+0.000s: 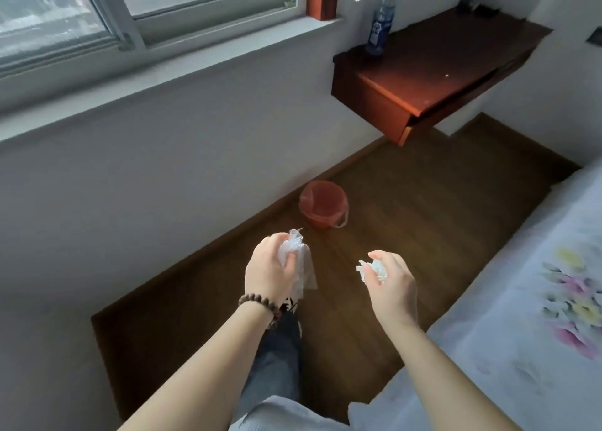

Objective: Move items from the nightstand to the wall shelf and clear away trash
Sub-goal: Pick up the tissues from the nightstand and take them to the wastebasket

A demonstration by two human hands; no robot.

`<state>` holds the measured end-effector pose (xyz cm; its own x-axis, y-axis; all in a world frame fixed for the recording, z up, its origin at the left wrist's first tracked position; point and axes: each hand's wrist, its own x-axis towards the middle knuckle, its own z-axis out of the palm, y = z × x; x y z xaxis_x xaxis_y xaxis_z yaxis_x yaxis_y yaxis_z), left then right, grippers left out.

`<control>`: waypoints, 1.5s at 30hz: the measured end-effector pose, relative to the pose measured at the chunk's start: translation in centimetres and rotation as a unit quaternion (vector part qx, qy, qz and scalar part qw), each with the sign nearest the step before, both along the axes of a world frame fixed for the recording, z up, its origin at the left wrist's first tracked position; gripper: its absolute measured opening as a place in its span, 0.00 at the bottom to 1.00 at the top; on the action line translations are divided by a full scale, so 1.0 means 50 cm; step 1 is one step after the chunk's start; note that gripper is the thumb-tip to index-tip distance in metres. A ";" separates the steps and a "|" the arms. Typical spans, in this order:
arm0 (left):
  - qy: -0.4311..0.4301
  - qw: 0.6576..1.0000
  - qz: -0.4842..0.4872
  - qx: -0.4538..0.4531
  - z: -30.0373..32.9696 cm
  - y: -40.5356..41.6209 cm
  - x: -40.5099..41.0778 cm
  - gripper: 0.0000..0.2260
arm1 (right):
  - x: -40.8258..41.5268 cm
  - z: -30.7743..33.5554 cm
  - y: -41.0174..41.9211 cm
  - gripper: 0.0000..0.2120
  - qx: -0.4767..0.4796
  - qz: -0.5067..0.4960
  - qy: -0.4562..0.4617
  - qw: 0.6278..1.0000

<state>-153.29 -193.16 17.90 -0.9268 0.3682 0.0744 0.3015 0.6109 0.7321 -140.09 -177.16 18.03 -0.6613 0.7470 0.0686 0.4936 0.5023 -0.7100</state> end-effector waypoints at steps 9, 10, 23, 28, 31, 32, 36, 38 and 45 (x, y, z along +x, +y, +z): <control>-0.059 0.998 -0.030 -0.015 -0.084 0.235 -0.396 0.13 | -0.350 -0.064 0.224 0.08 -0.021 -0.033 -0.045 0.998; -0.063 0.997 -0.034 -0.023 -0.092 0.259 -0.438 0.13 | -0.388 -0.068 0.249 0.08 -0.023 -0.032 -0.054 0.998; -0.130 0.986 -0.072 -0.069 -0.378 0.570 -0.707 0.11 | -0.641 -0.283 0.474 0.08 -0.081 -0.041 -0.084 0.992; -0.234 0.969 0.007 -0.082 -0.603 0.710 -0.782 0.11 | -0.667 -0.456 0.560 0.09 -0.088 -0.024 -0.091 0.992; -0.304 0.940 0.059 -0.141 -0.748 0.773 -0.818 0.17 | -0.675 -0.564 0.603 0.10 -0.104 -0.013 -0.088 0.991; -0.323 0.935 0.086 -0.121 -0.785 0.785 -0.825 0.19 | -0.677 -0.596 0.616 0.11 -0.108 -0.007 -0.094 0.990; -0.376 0.923 0.066 -0.053 -0.895 0.793 -0.830 0.31 | -0.686 -0.685 0.658 0.11 -0.111 0.011 -0.098 0.989; -0.396 0.913 0.065 -0.069 -0.917 0.781 -0.826 0.35 | -0.698 -0.705 0.671 0.11 -0.109 0.020 -0.099 0.989; -0.181 0.970 0.017 -0.162 -0.865 0.687 -0.816 0.29 | -0.822 -0.741 0.673 0.11 -0.106 0.052 -0.067 0.991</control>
<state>-194.10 -158.83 -25.36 -0.8821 0.2873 -0.3734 0.0363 0.8317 0.5540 -181.17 -143.49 -19.01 -0.7283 0.6624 -0.1753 0.5435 0.4027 -0.7365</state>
